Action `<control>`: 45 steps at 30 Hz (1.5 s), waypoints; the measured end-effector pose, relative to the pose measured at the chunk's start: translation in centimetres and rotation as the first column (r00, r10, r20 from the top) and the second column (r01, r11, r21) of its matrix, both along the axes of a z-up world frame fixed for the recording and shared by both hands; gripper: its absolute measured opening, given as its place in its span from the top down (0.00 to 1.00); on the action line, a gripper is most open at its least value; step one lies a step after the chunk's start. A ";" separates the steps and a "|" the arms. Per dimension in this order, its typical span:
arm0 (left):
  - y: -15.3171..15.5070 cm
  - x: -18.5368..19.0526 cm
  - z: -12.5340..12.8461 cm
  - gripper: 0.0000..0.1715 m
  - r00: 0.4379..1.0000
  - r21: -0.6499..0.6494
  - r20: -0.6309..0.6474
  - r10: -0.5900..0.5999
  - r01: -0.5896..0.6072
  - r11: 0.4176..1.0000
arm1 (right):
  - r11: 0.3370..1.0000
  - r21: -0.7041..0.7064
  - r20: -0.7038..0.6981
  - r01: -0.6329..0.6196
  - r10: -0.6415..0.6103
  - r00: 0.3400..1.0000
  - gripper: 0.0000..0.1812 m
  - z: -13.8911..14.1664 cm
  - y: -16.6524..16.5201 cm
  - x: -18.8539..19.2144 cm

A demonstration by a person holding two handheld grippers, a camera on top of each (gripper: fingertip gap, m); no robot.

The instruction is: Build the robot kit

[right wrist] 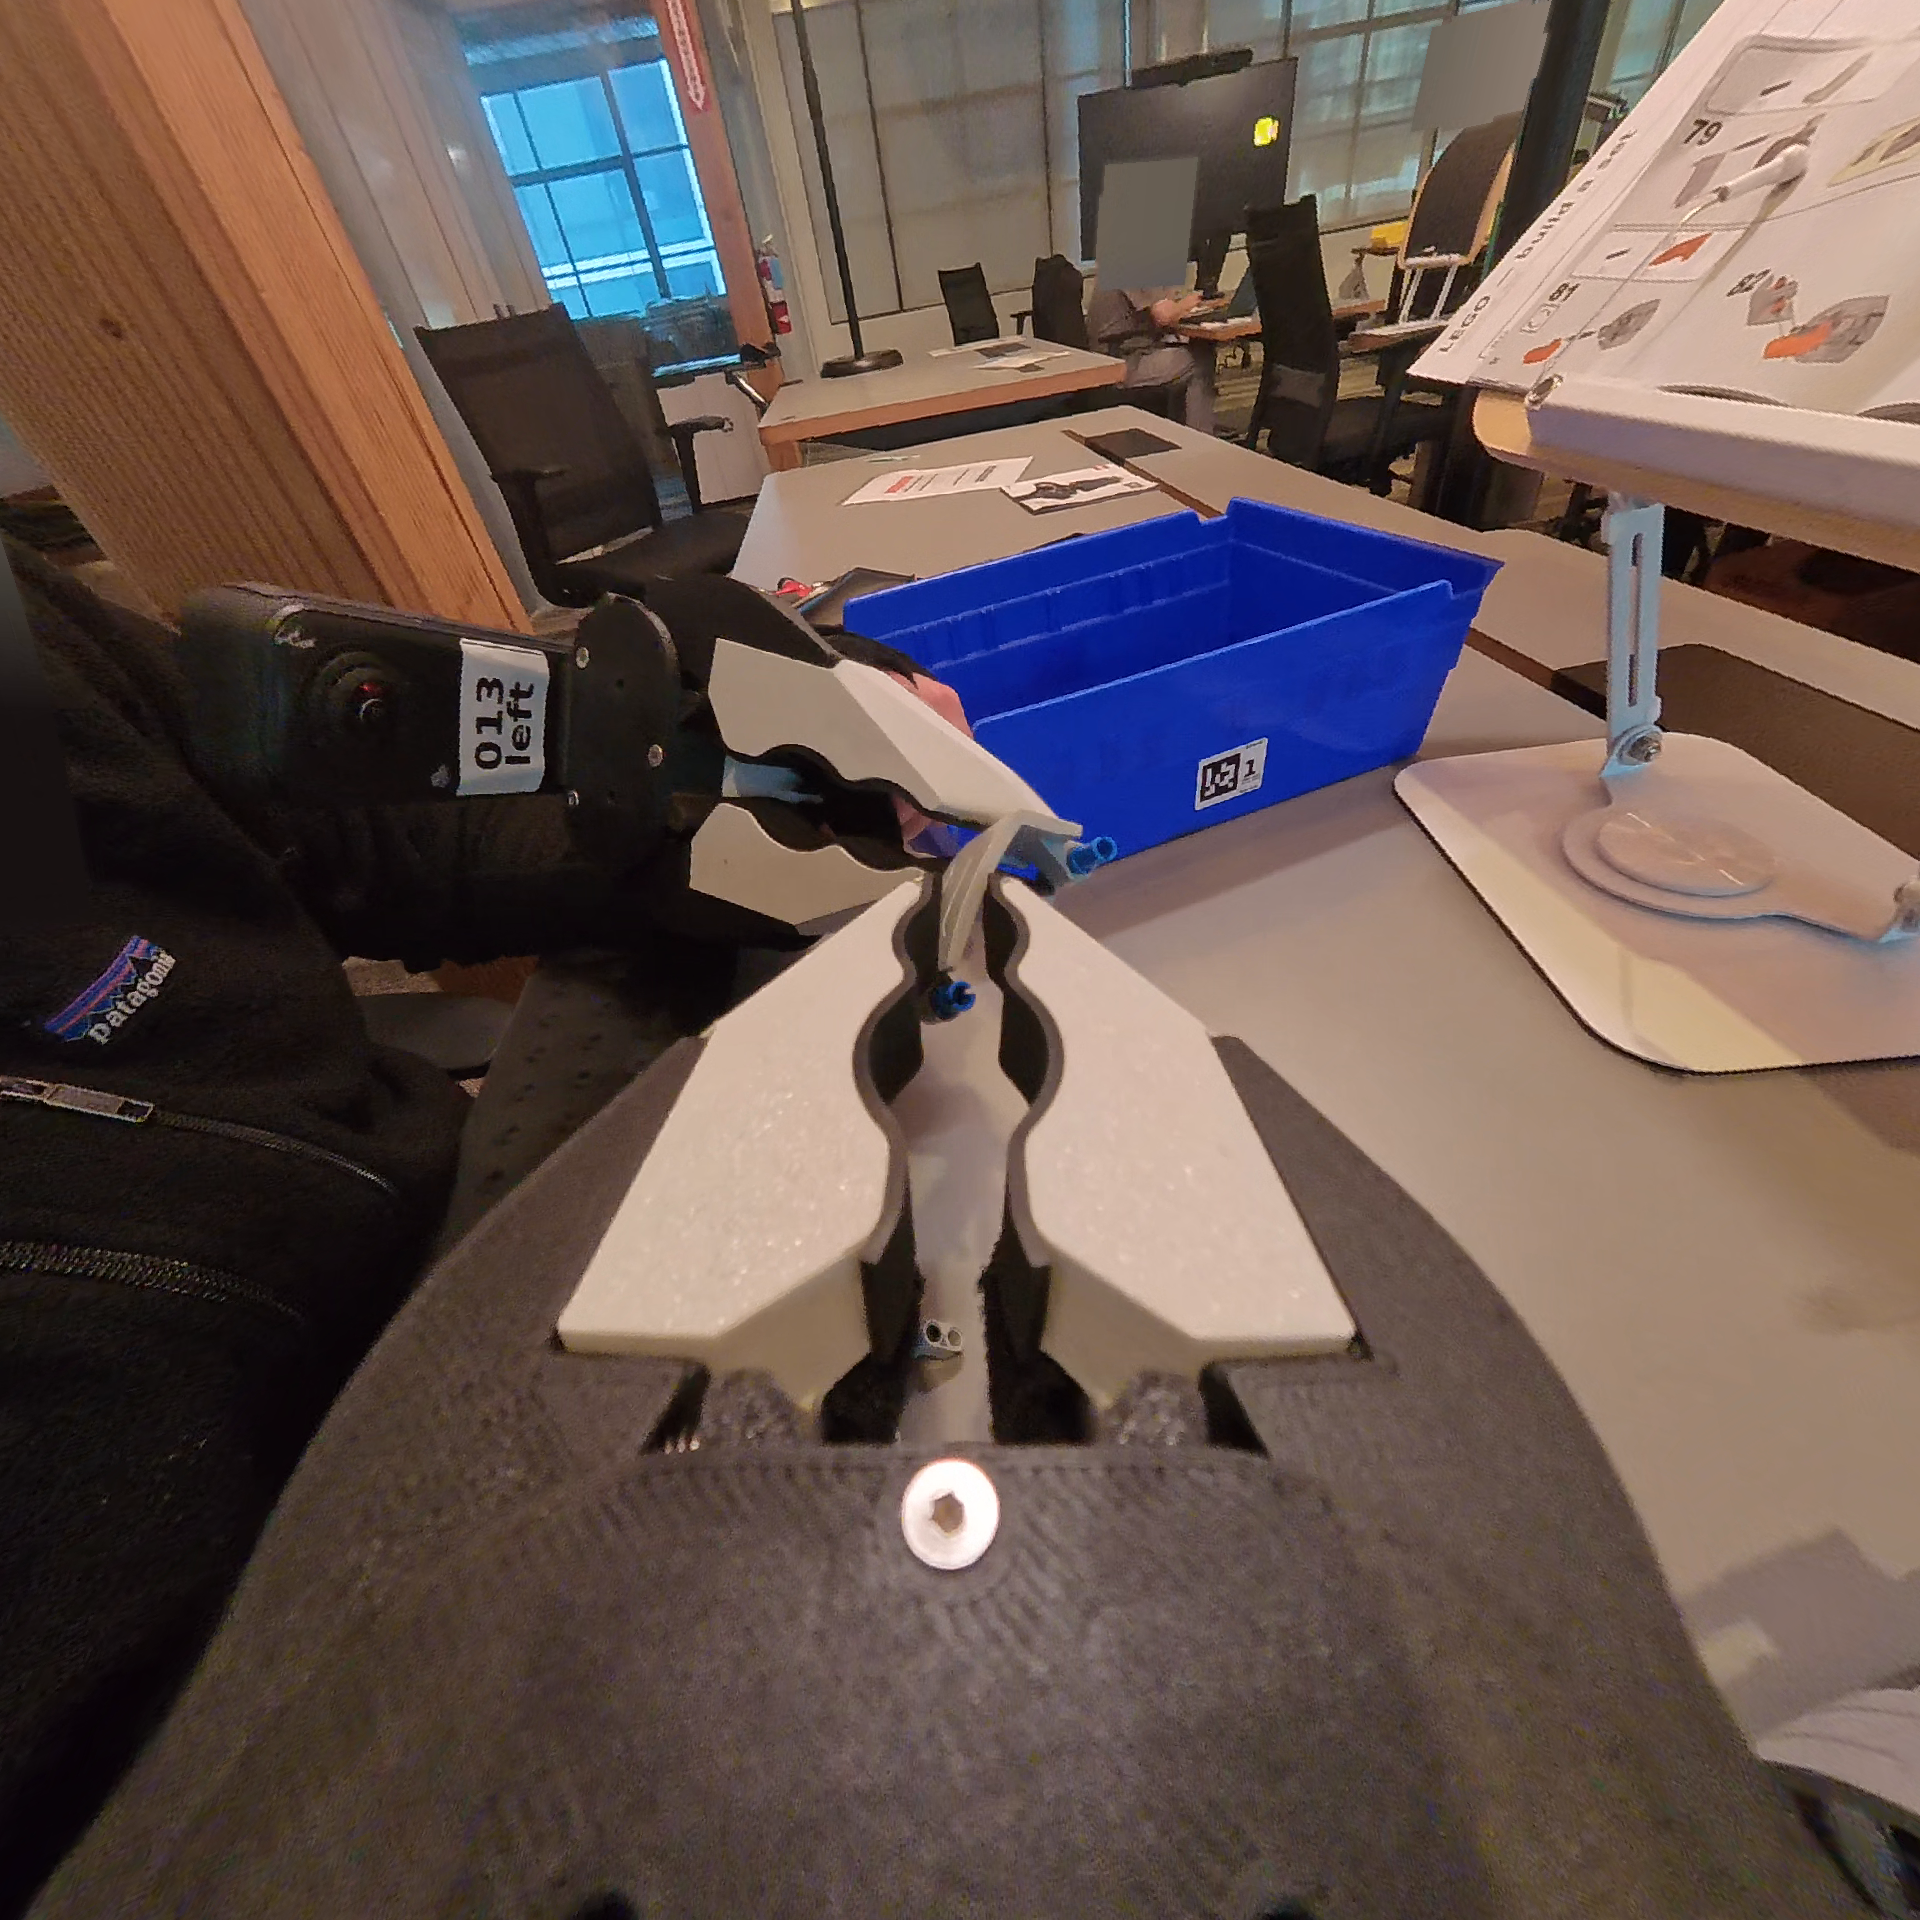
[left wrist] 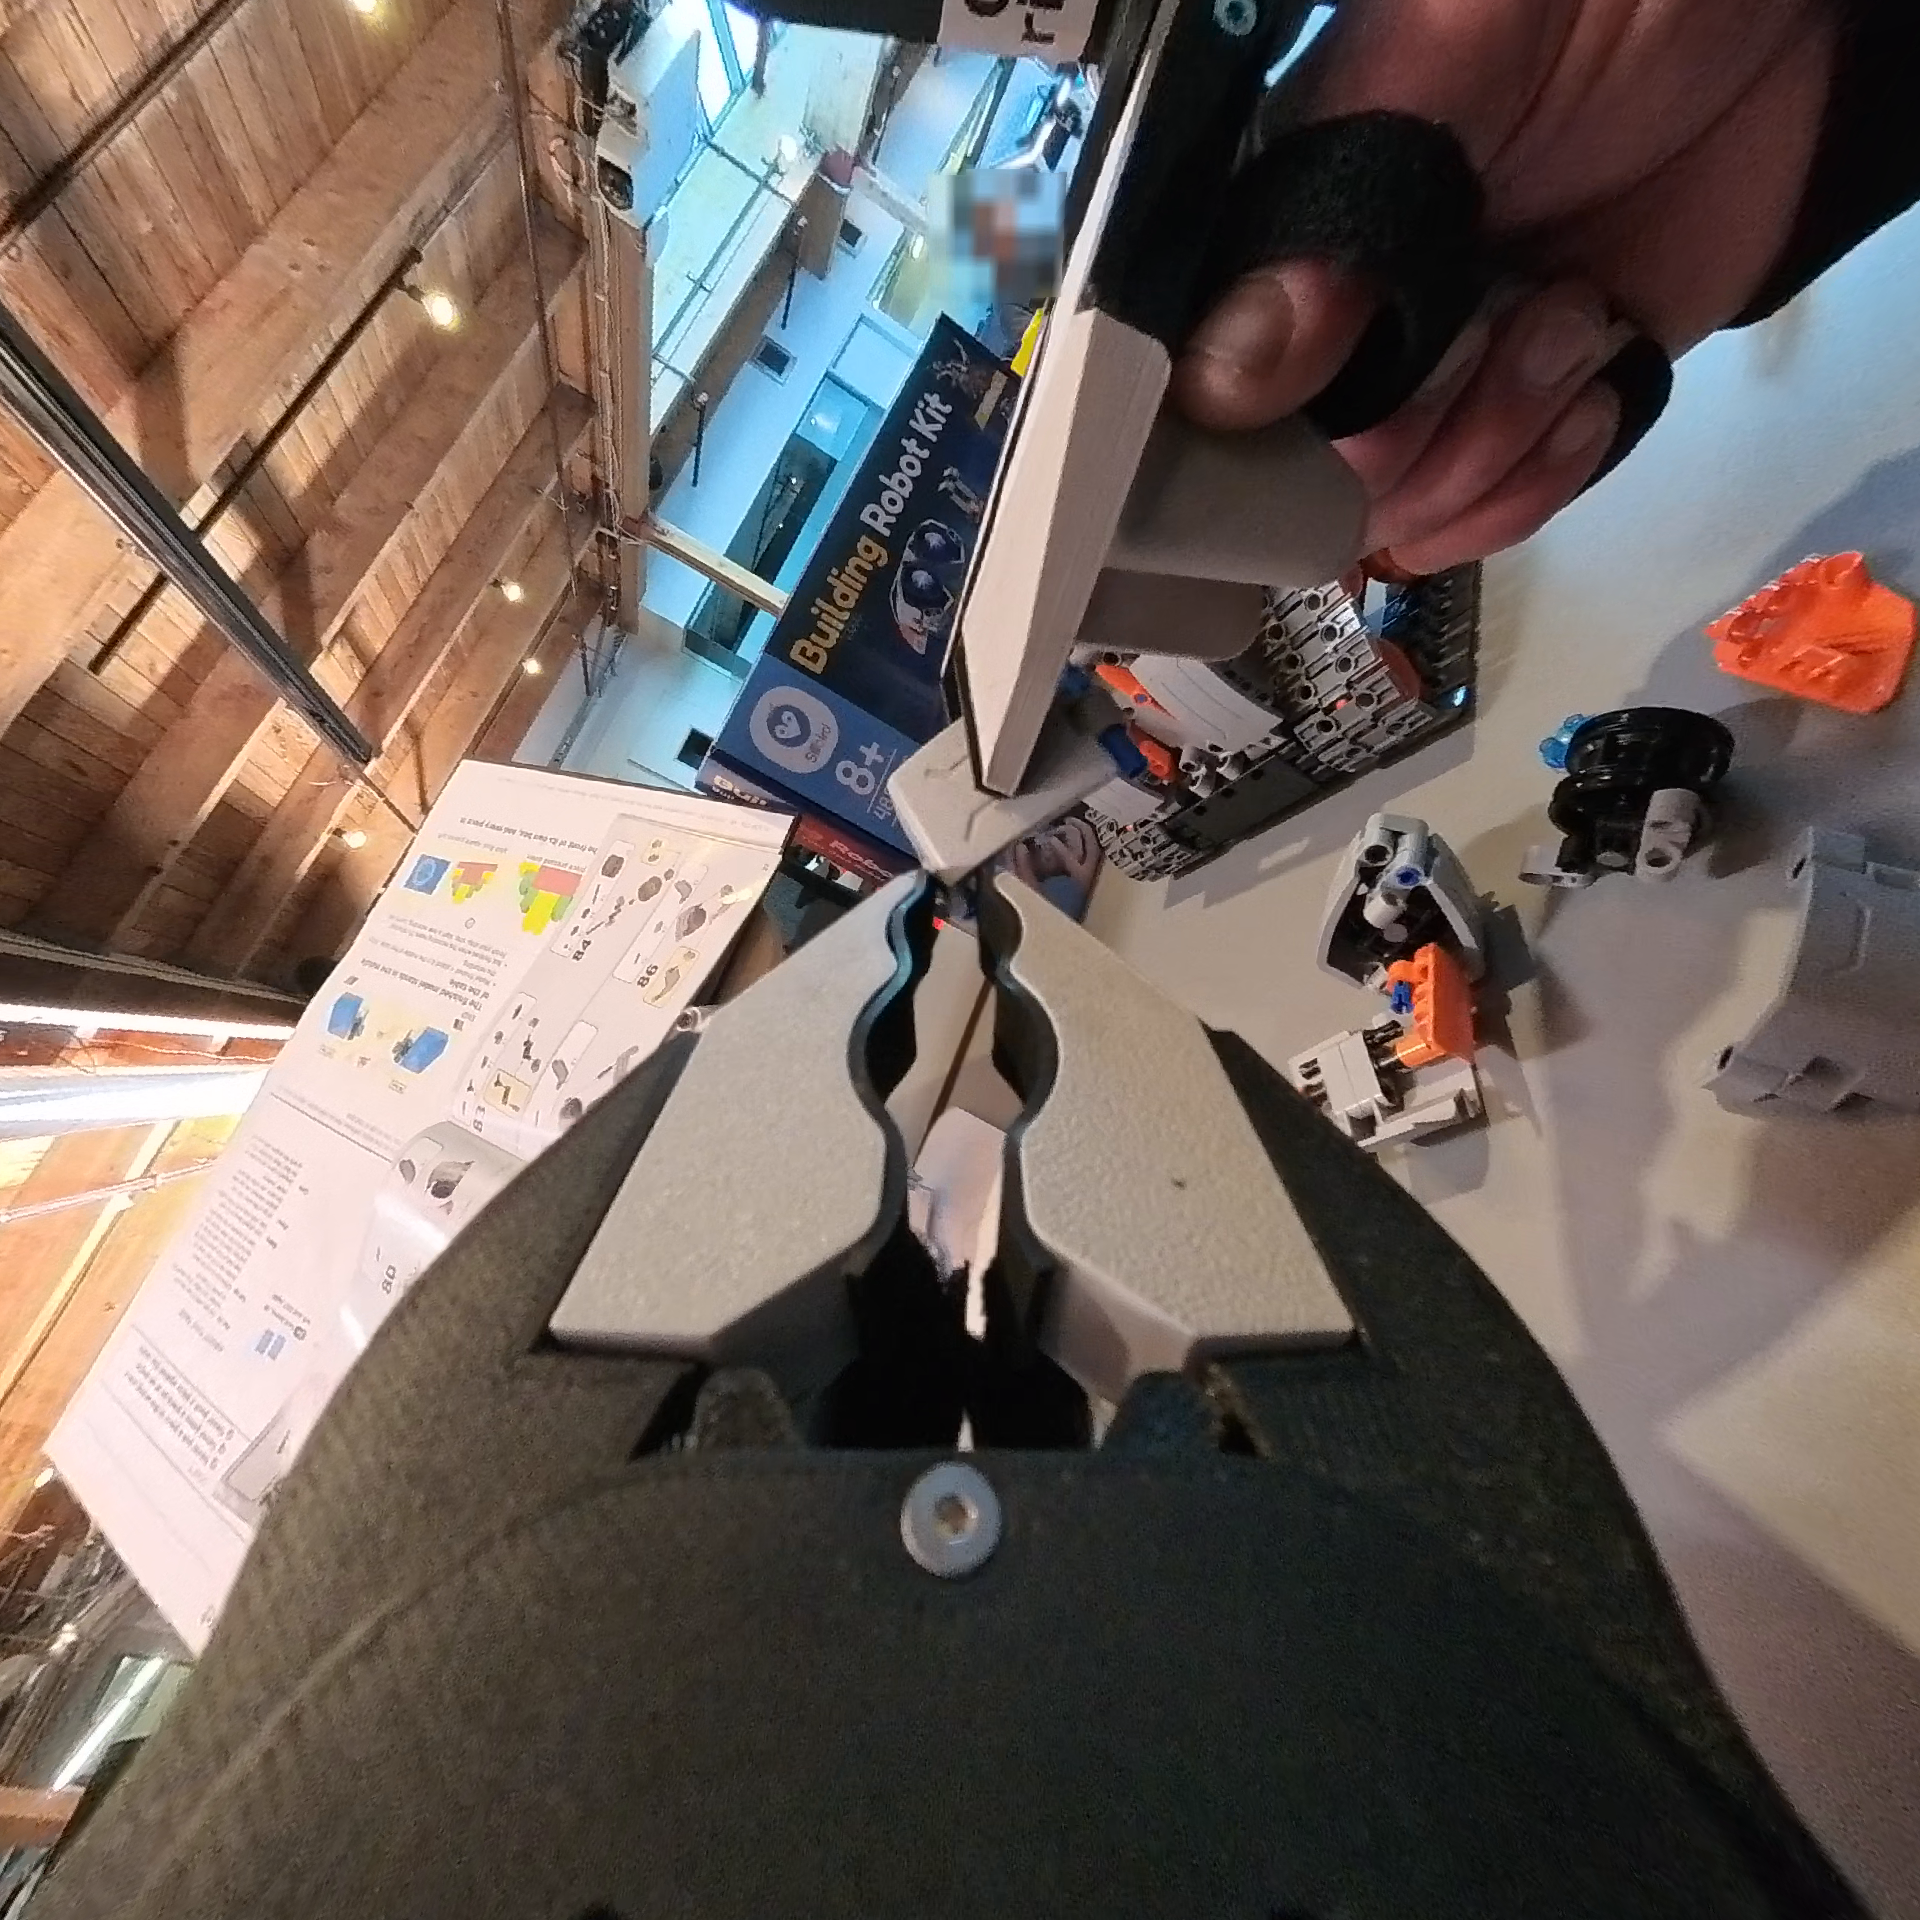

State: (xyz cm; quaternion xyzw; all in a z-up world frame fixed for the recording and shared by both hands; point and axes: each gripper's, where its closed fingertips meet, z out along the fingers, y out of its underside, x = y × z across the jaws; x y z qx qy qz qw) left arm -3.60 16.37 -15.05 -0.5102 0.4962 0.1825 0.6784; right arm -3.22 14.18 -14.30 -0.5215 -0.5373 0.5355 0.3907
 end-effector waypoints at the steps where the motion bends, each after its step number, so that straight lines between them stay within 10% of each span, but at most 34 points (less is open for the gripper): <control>1: 0.0 0.0 0.0 0.97 1.000 0.000 0.001 -0.001 0.001 1.000 | 1.000 0.001 0.000 -0.003 0.003 1.000 0.97 0.0 0.0 0.0; 45: 0.9 0.1 -1.6 0.73 0.989 -0.181 0.143 -0.035 0.061 0.982 | 0.996 0.079 0.001 0.039 -0.040 0.999 1.00 -1.4 0.7 -0.4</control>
